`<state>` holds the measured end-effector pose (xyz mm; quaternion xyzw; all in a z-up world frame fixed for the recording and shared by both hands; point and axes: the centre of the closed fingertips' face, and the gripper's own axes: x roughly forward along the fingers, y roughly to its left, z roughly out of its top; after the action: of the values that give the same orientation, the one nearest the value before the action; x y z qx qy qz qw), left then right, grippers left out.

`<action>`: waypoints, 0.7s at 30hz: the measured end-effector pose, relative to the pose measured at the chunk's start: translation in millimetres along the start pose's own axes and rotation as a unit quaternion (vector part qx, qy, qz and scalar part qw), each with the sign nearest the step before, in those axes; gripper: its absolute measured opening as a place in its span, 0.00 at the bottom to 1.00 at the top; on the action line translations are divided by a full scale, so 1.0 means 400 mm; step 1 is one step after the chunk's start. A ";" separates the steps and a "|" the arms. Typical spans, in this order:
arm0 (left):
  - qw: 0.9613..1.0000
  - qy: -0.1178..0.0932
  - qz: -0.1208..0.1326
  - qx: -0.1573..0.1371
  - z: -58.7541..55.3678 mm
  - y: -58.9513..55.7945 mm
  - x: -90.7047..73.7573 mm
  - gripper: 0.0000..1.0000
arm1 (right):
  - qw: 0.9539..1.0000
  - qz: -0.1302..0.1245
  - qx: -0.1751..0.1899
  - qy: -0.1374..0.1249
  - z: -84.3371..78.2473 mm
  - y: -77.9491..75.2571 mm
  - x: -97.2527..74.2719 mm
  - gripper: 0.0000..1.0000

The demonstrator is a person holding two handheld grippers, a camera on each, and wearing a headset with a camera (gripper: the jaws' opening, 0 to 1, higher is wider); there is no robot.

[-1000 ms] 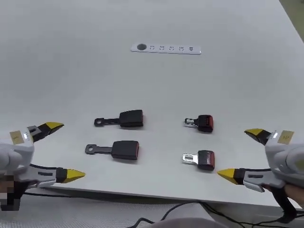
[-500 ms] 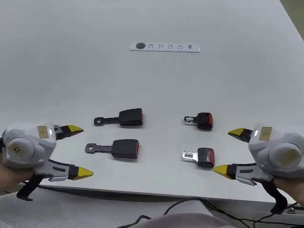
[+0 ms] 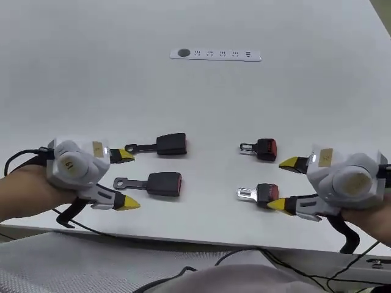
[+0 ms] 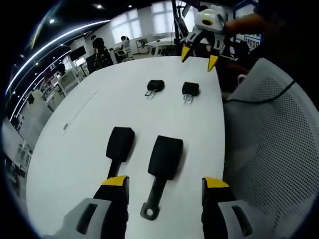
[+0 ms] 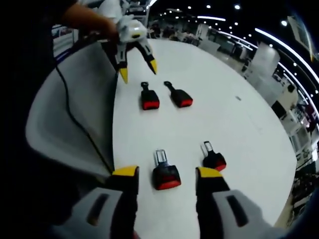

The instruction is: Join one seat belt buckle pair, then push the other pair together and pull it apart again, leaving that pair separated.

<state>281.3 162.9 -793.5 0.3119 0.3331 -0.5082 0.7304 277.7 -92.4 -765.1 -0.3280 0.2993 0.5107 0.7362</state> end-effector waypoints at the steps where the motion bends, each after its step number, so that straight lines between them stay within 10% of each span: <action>1: 1.000 0.002 -0.003 0.002 0.002 0.000 0.008 0.59 | 1.000 0.004 -0.003 0.003 -0.006 -0.001 0.003 0.44; 21: 0.996 0.050 -0.056 0.042 0.011 0.005 0.093 0.50 | 0.995 0.069 -0.026 0.061 -0.091 0.000 0.106 0.36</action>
<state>293.6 139.8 -820.6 0.3483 0.3648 -0.5457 0.6692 286.5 -97.4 -820.2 -0.3559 0.3528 0.5469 0.6706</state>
